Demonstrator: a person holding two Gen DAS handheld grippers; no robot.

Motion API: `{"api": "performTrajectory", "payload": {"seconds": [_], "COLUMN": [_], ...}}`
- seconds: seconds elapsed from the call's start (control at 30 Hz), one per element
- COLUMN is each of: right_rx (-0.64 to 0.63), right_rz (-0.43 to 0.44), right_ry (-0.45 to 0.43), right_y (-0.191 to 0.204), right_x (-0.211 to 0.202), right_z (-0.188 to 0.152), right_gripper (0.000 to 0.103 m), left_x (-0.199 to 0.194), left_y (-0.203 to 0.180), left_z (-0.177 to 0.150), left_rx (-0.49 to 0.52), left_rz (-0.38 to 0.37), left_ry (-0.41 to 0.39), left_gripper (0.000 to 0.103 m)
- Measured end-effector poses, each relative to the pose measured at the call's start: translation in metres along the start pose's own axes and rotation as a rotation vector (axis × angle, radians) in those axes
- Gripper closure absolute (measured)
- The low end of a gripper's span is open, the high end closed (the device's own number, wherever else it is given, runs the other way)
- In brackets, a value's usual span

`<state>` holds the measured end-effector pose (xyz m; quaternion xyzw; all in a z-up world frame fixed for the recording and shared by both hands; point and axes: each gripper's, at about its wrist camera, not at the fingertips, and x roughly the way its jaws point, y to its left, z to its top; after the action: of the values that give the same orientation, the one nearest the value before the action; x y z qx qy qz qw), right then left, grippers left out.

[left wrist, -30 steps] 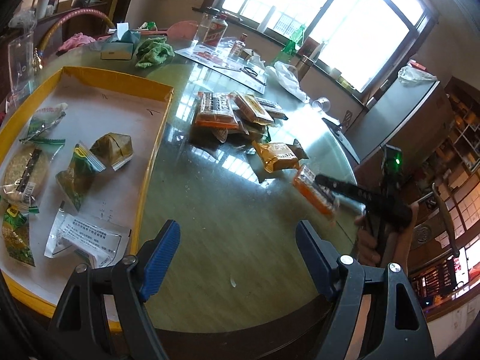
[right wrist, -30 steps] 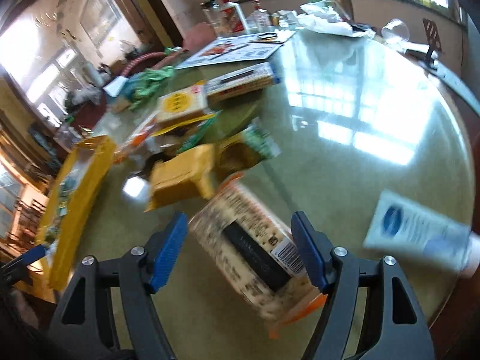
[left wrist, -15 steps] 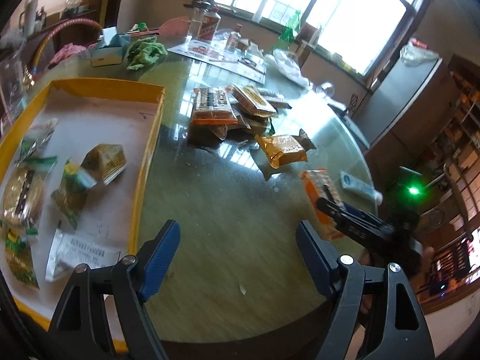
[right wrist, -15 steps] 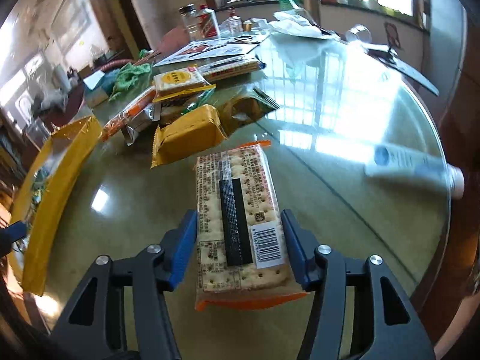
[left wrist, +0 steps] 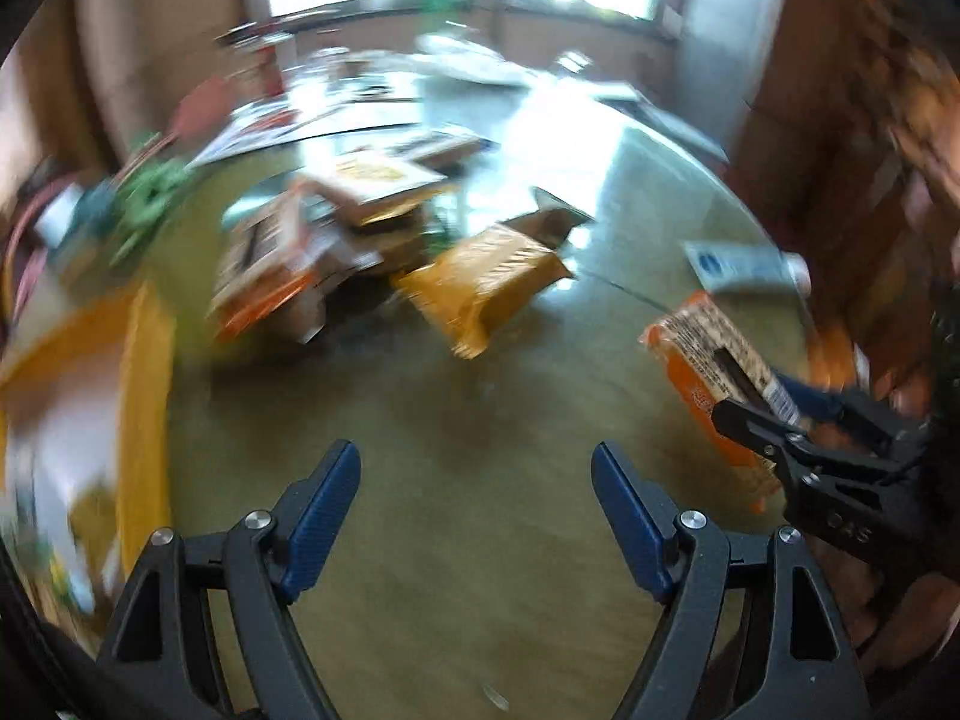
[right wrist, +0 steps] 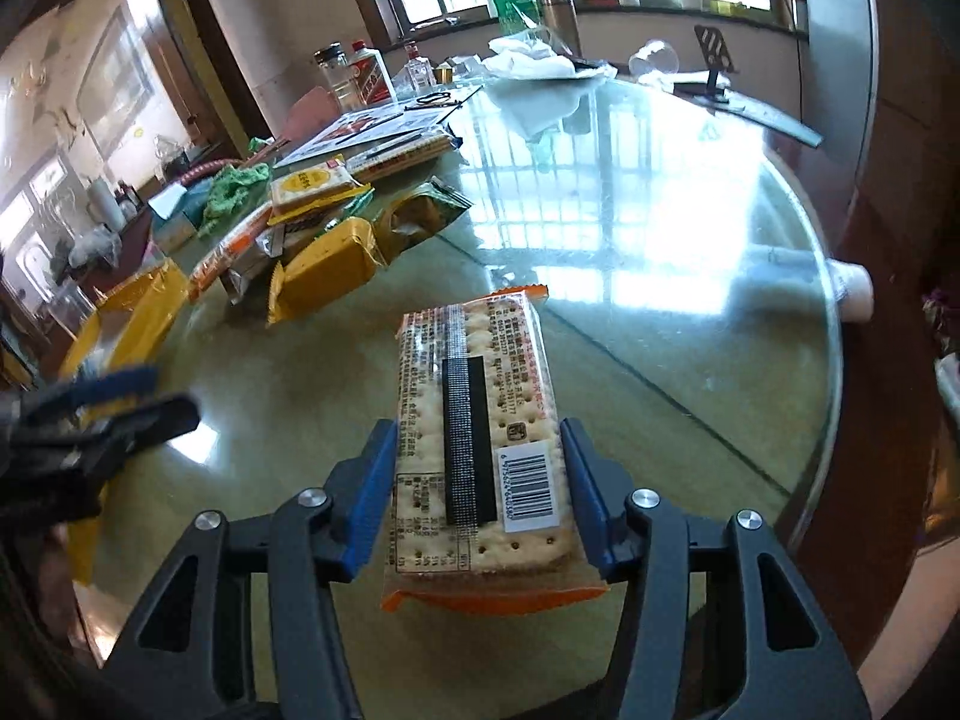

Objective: Organize snacks
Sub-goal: 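Grasp the long cracker pack with the right gripper, then grasp the yellow snack pack with the left gripper while the right holds the cracker pack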

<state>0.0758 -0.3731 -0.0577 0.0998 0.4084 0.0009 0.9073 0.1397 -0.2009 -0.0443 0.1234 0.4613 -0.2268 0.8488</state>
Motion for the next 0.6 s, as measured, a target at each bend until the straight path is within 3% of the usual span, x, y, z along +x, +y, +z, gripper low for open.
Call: {"api": "performTrajectory", "payload": {"seconds": [0.27, 0.43, 0.53, 0.6], "right_rx": [0.014, 0.033, 0.040, 0.039], "right_rz": [0.070, 0.131, 0.146, 0.148], "right_ry": [-0.017, -0.025, -0.028, -0.029], "right_y": [-0.013, -0.020, -0.022, -0.021], "right_x": [-0.003, -0.005, -0.006, -0.006], "right_z": [-0.002, -0.004, -0.006, -0.006], "right_gripper": [0.048, 0.048, 0.048, 0.048], "left_x": [0.032, 0.050, 0.071, 0.076], "left_y": [0.004, -0.011, -0.014, -0.016], "left_z": [0.064, 0.084, 0.085, 0.079], "left_rx": [0.109, 0.247, 0.295, 0.289], "left_rz": [-0.073, -0.048, -0.018, -0.035], "left_ry": [0.005, -0.034, 0.009, 0.059], "left_gripper": [0.024, 0.024, 0.025, 0.039]}}
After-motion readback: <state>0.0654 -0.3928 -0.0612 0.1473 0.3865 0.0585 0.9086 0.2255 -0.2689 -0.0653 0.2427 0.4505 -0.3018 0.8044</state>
